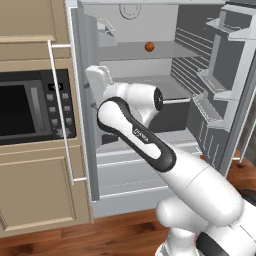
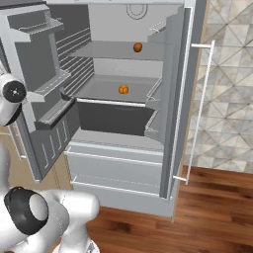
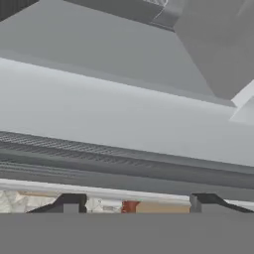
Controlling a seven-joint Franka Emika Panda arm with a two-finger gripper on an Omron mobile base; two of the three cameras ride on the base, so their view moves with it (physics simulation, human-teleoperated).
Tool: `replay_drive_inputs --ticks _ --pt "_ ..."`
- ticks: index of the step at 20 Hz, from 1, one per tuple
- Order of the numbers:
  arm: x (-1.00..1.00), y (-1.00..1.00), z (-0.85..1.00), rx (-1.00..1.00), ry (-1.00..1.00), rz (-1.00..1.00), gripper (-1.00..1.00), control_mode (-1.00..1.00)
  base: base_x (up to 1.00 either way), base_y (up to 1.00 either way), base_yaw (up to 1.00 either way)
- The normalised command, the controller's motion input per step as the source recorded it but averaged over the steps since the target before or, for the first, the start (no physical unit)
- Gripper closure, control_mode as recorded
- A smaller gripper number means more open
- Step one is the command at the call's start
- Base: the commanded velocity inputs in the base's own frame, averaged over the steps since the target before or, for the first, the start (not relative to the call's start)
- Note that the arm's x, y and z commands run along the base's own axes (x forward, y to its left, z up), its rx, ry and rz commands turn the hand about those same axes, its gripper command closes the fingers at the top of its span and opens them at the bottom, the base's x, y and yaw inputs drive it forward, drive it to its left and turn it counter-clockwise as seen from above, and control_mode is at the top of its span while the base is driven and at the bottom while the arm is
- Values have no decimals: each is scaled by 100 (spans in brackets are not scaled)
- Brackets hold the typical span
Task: Retrieve the mango and orange from the fridge and place them into the bowl on the dining table.
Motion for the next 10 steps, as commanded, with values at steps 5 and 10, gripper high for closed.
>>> replay_drive_inputs --ticks 5,10 --pt "-91 -55 56 -4 2 -3 -100 -100 0 0 0" --pt "-61 -57 81 -13 17 -6 -100 -100 0 0 0"
